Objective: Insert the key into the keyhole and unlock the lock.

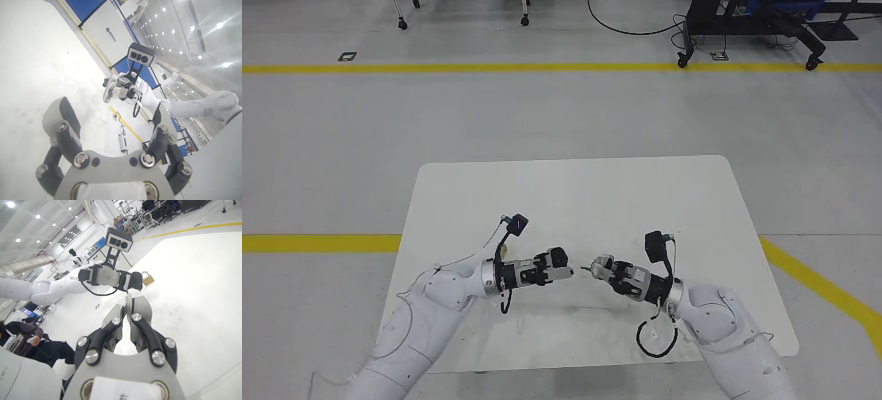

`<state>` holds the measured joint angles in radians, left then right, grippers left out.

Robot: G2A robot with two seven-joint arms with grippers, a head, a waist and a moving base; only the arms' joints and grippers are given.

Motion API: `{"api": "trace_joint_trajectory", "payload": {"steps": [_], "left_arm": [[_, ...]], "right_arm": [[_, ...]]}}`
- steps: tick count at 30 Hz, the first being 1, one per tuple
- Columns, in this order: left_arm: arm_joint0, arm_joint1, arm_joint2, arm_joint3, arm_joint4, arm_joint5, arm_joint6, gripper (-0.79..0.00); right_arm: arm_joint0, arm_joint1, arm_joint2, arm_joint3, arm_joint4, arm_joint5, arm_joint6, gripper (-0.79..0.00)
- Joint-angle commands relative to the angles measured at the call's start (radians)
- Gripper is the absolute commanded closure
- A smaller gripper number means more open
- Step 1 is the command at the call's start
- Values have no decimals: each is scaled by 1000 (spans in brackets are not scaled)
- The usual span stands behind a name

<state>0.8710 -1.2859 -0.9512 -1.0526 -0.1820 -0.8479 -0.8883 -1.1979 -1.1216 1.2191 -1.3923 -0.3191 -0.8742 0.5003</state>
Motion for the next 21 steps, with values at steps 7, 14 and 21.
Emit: {"api": "trace_joint_trajectory", "payload": {"steps": [7, 14, 21], "left_arm": [[-66, -31, 79, 118, -37, -51, -15, -234], [-104, -51, 126, 178, -71, -83, -1, -188], [-131, -61, 158, 233, -93, -103, 20, 0]], "right_arm": [[34, 2, -19, 56, 84, -18, 35, 0], [51, 1, -43, 57, 89, 7, 49, 0], [62, 1, -61, 49, 91, 21, 64, 0]]}}
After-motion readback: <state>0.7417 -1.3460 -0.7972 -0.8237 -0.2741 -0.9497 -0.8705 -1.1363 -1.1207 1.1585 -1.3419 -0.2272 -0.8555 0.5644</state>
